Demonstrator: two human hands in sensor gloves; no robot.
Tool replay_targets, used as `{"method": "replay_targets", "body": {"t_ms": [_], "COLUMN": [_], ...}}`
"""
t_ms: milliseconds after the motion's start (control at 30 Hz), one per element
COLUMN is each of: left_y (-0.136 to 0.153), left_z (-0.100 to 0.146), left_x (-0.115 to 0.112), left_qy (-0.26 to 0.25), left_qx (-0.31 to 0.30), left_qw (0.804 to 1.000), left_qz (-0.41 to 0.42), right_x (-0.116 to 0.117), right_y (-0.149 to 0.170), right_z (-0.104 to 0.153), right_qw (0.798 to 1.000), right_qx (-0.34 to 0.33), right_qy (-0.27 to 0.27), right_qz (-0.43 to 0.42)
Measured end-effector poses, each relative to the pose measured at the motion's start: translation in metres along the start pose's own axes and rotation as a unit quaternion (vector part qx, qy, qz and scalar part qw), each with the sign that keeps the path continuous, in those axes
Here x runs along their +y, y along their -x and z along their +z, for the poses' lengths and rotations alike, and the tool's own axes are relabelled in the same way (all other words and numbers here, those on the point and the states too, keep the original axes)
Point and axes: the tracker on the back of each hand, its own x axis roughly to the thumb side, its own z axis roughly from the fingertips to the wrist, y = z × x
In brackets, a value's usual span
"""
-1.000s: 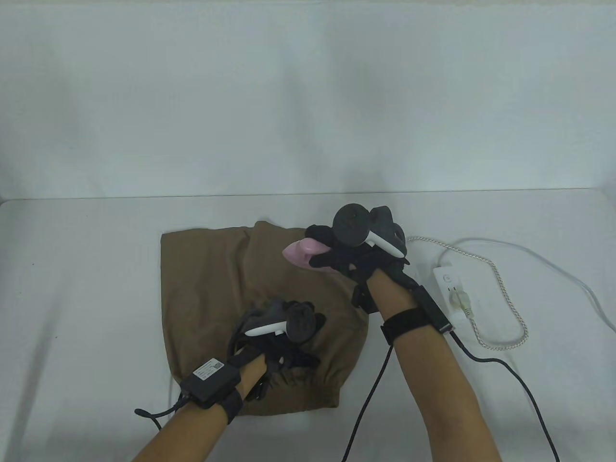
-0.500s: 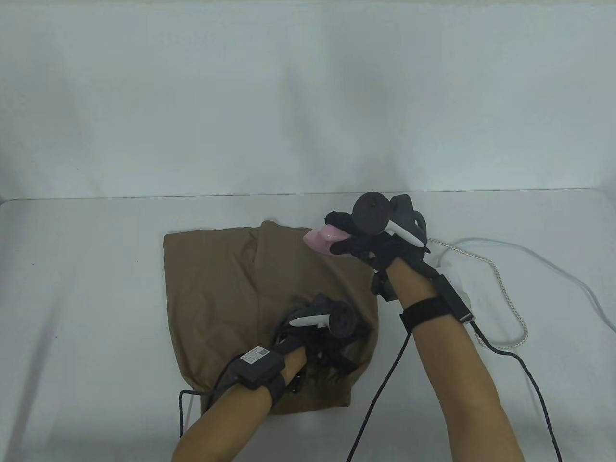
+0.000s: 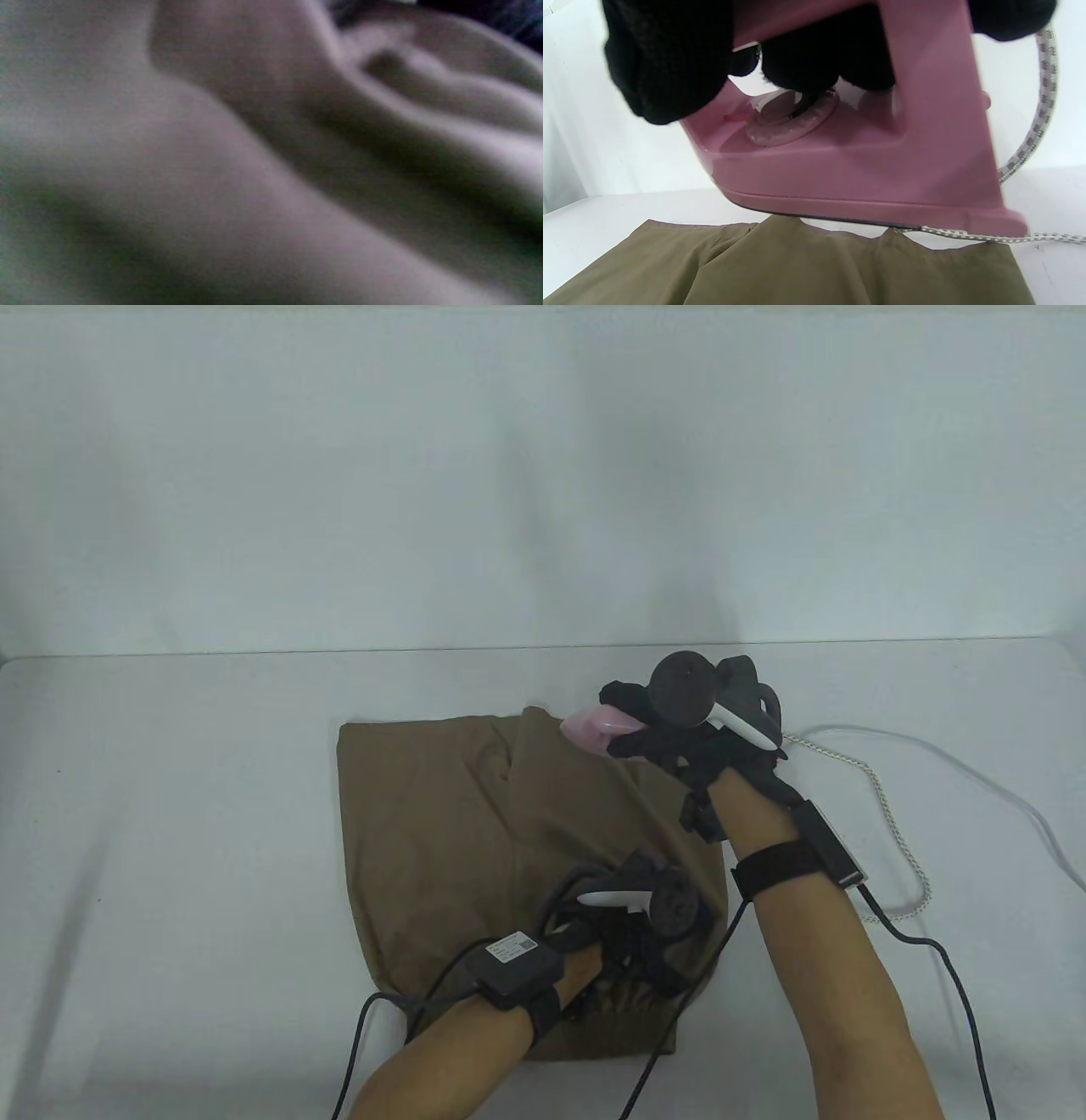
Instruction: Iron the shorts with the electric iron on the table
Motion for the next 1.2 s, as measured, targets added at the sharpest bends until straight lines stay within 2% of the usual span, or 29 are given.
{"method": "replay_targets", "body": {"t_ms": [167, 267, 367, 567, 667, 733, 833, 867, 900, 967, 1033, 1200], "left_y": [-0.005, 0.007, 0.029, 0.075, 0.09, 0.1, 0.116, 0.119, 0.121, 0.12, 0.118, 0.121], "left_z": [0.02, 0.051, 0.088, 0.172, 0.201, 0.214, 0.219, 0.223, 0.224, 0.223, 0.222, 0.224], "left_x": [0.012, 0.018, 0.015, -0.02, -0.039, -0.054, -0.08, -0.084, -0.084, -0.085, -0.084, -0.083], "left_qy": [-0.011, -0.017, -0.037, -0.027, -0.022, -0.001, 0.047, 0.047, 0.028, 0.041, 0.032, 0.034], "left_qx": [0.011, 0.033, 0.063, 0.128, 0.148, 0.157, 0.182, 0.185, 0.185, 0.187, 0.185, 0.181], "left_qw": [0.999, 0.998, 0.996, 0.99, 0.987, 0.987, 0.982, 0.982, 0.982, 0.981, 0.982, 0.982], "left_qz": [-0.039, -0.055, -0.057, -0.056, -0.051, -0.034, 0.0, 0.012, 0.024, 0.027, 0.012, 0.037], "right_x": [0.0, 0.0, 0.002, 0.02, 0.03, 0.039, 0.053, 0.059, 0.063, 0.077, 0.09, 0.127], "right_y": [-0.004, -0.006, -0.012, -0.035, -0.052, -0.069, -0.092, -0.101, -0.108, -0.126, -0.142, -0.178], "right_z": [0.003, 0.003, 0.0, -0.018, -0.029, -0.04, -0.056, -0.062, -0.067, -0.08, -0.091, -0.119], "right_qw": [1.0, 1.0, 1.0, 0.999, 0.998, 0.998, 0.998, 0.998, 0.998, 0.998, 0.997, 0.995], "right_qx": [-0.005, -0.008, -0.008, -0.004, -0.008, -0.013, -0.02, -0.022, -0.024, -0.03, -0.034, -0.039], "right_qy": [-0.004, -0.005, -0.005, -0.006, -0.009, -0.01, -0.012, -0.015, -0.018, -0.026, -0.037, -0.077], "right_qz": [0.009, 0.007, -0.002, -0.054, -0.059, -0.056, -0.056, -0.056, -0.056, -0.052, -0.053, -0.057]}}
